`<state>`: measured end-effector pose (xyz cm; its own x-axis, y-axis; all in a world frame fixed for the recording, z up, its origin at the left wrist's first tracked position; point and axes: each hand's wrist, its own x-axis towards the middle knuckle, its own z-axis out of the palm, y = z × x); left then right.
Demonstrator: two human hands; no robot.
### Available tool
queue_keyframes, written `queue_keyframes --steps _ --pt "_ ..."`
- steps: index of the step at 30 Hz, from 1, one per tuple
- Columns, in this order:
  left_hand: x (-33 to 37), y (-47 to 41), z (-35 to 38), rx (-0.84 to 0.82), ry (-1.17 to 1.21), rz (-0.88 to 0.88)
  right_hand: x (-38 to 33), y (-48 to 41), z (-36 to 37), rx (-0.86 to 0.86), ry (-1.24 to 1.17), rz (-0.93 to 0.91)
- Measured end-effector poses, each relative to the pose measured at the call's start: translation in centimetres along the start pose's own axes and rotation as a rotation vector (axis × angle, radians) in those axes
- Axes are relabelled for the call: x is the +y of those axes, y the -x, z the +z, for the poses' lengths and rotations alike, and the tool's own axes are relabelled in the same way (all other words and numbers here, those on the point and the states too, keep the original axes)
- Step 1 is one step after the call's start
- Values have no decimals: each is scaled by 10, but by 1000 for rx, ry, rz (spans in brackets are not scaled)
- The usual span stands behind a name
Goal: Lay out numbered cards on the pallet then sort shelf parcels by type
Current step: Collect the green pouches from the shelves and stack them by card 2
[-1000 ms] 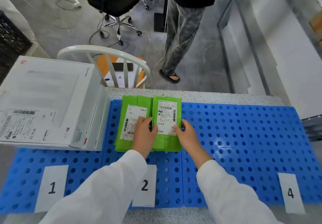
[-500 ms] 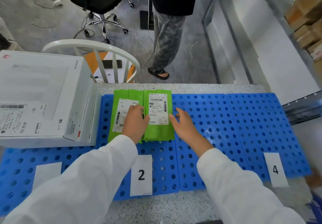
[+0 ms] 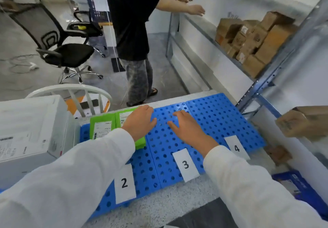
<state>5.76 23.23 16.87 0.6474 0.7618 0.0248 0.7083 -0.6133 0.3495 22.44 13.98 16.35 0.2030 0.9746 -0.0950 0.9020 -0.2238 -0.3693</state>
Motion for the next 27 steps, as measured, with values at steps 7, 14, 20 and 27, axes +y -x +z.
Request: queue_keyframes --steps 7,14,20,27 --pt "131 9 -12 30 -90 306 62 111 -70 156 40 161" --pt "264 36 -1 6 -145 552 126 239 -106 184 16 378" --pt "366 82 25 -9 -114 784 155 347 -112 310 -20 583" --pt "468 145 60 -55 -92 1038 175 467 -106 503 -87 821"
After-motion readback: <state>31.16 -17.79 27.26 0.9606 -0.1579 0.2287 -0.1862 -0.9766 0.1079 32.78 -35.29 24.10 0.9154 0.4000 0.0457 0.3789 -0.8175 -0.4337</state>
